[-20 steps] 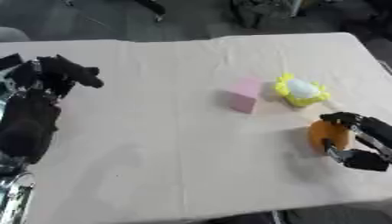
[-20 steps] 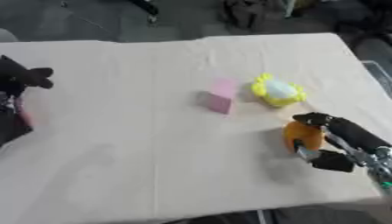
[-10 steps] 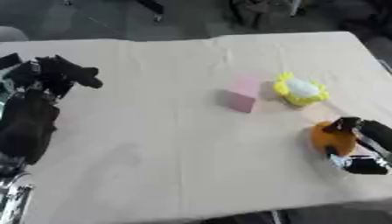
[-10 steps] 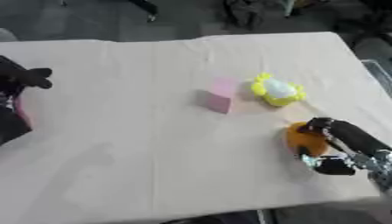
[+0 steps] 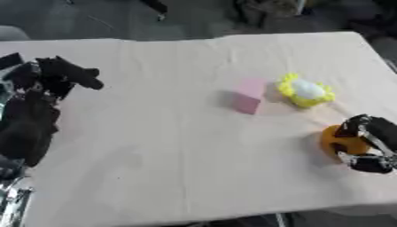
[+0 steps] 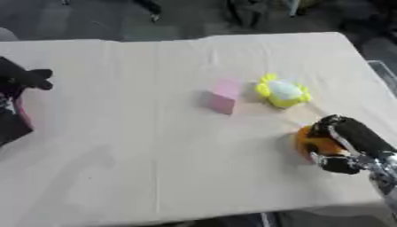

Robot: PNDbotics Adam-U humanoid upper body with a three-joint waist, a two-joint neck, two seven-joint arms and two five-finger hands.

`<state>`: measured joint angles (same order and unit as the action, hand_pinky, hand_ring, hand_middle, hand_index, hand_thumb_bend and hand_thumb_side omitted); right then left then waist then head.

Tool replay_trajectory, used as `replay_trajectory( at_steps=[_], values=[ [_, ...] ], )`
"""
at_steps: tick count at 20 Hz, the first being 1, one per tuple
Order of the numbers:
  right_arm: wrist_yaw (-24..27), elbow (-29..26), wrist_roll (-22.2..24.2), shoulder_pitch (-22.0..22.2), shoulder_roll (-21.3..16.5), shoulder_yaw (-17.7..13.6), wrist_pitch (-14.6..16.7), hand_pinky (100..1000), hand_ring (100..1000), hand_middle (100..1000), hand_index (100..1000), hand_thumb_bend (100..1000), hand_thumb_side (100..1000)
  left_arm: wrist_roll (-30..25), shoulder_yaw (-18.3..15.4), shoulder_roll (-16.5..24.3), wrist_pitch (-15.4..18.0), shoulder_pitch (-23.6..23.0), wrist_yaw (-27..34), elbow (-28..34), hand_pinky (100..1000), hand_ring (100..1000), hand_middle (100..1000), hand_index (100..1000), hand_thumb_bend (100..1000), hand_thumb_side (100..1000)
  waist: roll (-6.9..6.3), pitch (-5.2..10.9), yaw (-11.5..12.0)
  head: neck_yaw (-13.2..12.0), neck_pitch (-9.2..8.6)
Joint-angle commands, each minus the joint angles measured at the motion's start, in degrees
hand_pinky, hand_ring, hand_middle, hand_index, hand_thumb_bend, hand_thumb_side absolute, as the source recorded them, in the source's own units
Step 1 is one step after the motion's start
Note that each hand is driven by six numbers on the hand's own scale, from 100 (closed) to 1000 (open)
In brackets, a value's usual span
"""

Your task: Pick up the objects with one hand, pass them to the other hand, and then place them into the box on the other side of the table.

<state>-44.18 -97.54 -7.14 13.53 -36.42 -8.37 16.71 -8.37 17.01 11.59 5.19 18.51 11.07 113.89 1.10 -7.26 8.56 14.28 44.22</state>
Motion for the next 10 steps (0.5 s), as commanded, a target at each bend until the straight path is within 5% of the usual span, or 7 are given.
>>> replay_trajectory(
  at_steps=[1,5,10],
  values=[
    [1.04,-2.25,-4.60,-0.36,-1.17,-0.16,-0.33,723,365,210,341,100,100,-0.11,-0.07,0.23,-0.37,0.43,-0.29,0.70,840,604,517,658,738,647,0.05,0.28,0.05,0.25,-0.11],
    [5.65,-6.83,-6.95,-0.96,-1.75,0.58,-0.73,715,358,198,331,100,100,-0.57,0.23,0.49,-0.90,-0.03,-2.37,0.70,842,606,516,655,742,645,0.06,0.30,-0.03,0.18,-0.11],
    [14.75,-13.73,-4.35,-3.43,-3.52,2.38,-1.52,706,353,194,330,100,185,-2.47,1.71,1.16,-1.75,-1.22,-11.03,0.38,847,614,518,663,746,634,0.06,0.29,-0.13,-0.26,-0.11]
  ],
)
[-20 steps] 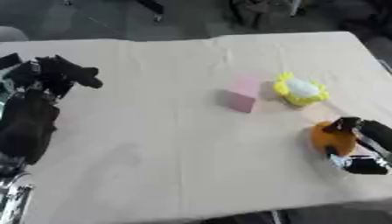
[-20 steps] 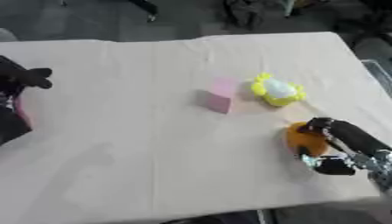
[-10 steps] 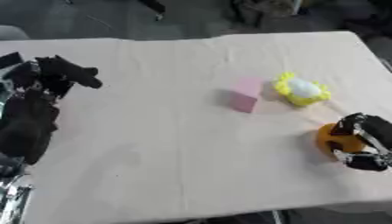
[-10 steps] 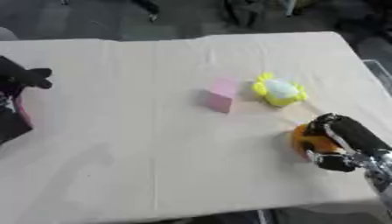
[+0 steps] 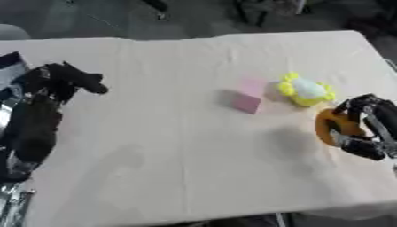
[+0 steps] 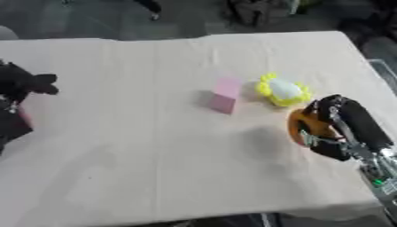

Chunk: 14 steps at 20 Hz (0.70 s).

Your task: Pick up the objects with one hand, pass them to the other hand, and then place them into the box on the other side of the table.

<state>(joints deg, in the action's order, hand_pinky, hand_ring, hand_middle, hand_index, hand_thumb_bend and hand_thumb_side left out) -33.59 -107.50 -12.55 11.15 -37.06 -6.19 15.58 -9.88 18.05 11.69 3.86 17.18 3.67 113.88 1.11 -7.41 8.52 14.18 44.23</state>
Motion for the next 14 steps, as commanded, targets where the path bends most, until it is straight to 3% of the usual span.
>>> replay_trajectory(
  at_steps=[1,6,10,14],
  values=[
    [6.15,-4.65,1.86,-1.64,-3.29,0.51,-0.67,706,354,194,331,100,198,-1.43,1.15,1.09,-0.57,0.04,-5.05,-0.16,848,616,518,664,745,633,0.05,0.44,-0.10,-0.20,-0.11],
    [14.90,-6.95,5.89,-5.90,-5.23,2.42,-1.14,701,353,191,328,100,273,-3.85,4.55,1.27,0.14,1.97,-11.03,-6.25,853,640,528,684,748,615,0.27,0.60,0.21,-0.48,-0.11],
    [19.24,-7.08,8.30,-9.85,-6.15,4.46,1.04,701,357,194,330,100,288,-7.10,8.03,1.81,1.80,5.43,-14.11,-10.25,858,671,553,705,755,605,0.51,0.75,0.56,-1.53,-0.11],
    [22.37,-7.09,10.50,-13.33,-6.51,6.43,2.67,702,359,195,332,100,298,-9.84,11.13,1.53,4.17,9.16,-18.13,-13.11,869,761,636,772,802,584,0.71,0.77,1.13,-3.18,-0.11]
  ],
)
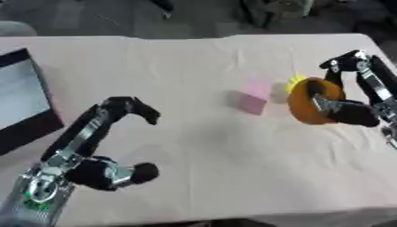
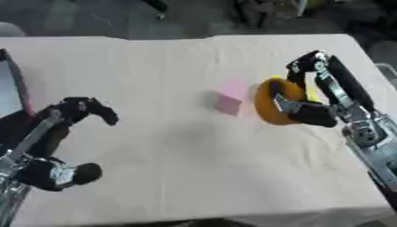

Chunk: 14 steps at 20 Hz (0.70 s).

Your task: Pick up the objects with one hand, pass them to the other hand, and then place them into the box on the other side of the table.

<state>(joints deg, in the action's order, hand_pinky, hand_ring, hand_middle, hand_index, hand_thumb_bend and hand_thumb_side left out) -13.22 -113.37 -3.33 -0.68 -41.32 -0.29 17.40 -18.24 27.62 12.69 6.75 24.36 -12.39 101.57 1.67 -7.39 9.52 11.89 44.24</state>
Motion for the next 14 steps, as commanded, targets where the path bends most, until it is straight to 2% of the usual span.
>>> replay_trajectory(
  at_steps=[1,5,11,14],
  values=[
    [2.63,-1.22,2.02,-2.36,-2.26,1.11,1.07,702,359,195,332,100,299,-2.00,2.41,0.25,1.88,3.11,-2.67,-1.38,871,775,657,786,816,578,0.19,0.74,0.34,-1.17,-0.13],
    [4.80,-1.22,4.68,-4.83,-1.85,2.87,1.44,701,359,196,333,100,321,-1.80,4.51,-1.43,2.86,6.71,-3.19,-3.61,883,822,723,825,862,541,0.47,0.71,0.90,-1.68,-0.13],
    [7.51,-1.22,7.54,-7.82,-0.93,4.49,1.91,700,359,195,333,100,343,-0.63,6.77,-4.07,3.55,10.24,-1.43,-6.02,888,827,740,841,891,509,1.04,0.50,1.62,-1.62,-0.13],
    [8.56,-1.22,8.83,-9.26,-0.35,5.38,2.21,700,359,195,332,100,351,0.34,7.80,-5.38,2.87,11.44,-0.79,-7.35,885,821,735,837,899,491,1.31,0.32,2.01,-1.53,-0.13]
  ],
)
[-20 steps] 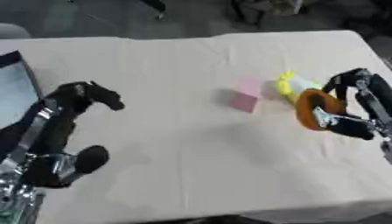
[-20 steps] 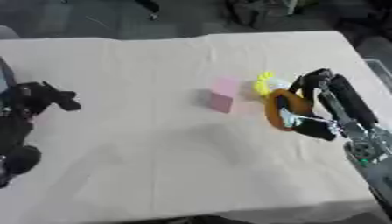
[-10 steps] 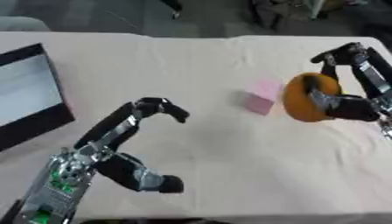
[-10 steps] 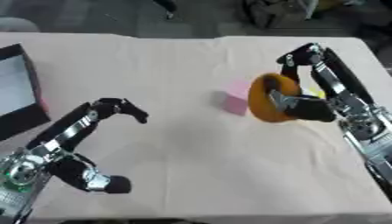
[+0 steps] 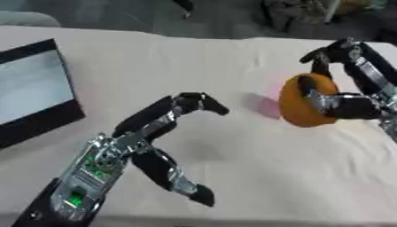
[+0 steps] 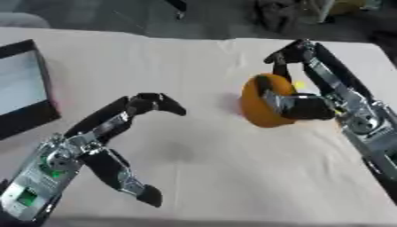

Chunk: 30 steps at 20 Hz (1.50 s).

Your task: Pick up the objects with one hand, pass them to the other hand, and then place them into the box on the other side of the table.

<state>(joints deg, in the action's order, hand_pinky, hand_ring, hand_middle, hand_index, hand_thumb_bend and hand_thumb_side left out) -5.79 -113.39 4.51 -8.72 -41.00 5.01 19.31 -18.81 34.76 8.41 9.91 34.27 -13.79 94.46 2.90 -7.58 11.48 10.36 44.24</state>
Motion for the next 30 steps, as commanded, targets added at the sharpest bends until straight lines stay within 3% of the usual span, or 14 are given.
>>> replay_trajectory(
  at_steps=[1,11,17,23,30],
  values=[
    [1.45,-1.21,1.42,-1.66,-0.41,0.37,0.46,700,359,195,332,100,352,1.70,0.98,-1.50,-0.73,1.96,0.70,-0.70,885,821,736,838,902,487,0.19,0.48,0.15,0.04,-0.12],
    [4.04,-1.21,4.66,-4.88,1.75,2.46,1.08,698,359,194,331,100,385,9.08,3.71,-4.62,-5.45,5.35,1.77,-3.20,897,831,748,839,923,453,0.80,0.53,0.27,0.10,-0.12],
    [4.53,-1.21,6.71,-6.29,3.33,3.52,0.11,698,362,196,333,100,383,13.39,3.89,-6.73,-10.59,6.67,4.71,-5.90,913,841,757,837,944,440,1.39,0.58,0.72,0.61,-0.12],
    [3.65,-1.21,7.61,-6.60,4.11,4.19,1.66,702,366,197,334,100,342,19.46,4.56,-8.04,-15.65,8.09,5.20,-6.61,923,842,768,842,941,405,2.06,0.57,0.81,0.73,-0.12],
    [3.03,-1.21,7.54,-6.54,4.67,4.59,2.91,703,367,197,334,100,343,26.21,4.94,-8.18,-19.02,8.65,4.19,-6.28,937,853,780,843,935,338,2.19,0.58,0.53,0.55,-0.12]
  ],
)
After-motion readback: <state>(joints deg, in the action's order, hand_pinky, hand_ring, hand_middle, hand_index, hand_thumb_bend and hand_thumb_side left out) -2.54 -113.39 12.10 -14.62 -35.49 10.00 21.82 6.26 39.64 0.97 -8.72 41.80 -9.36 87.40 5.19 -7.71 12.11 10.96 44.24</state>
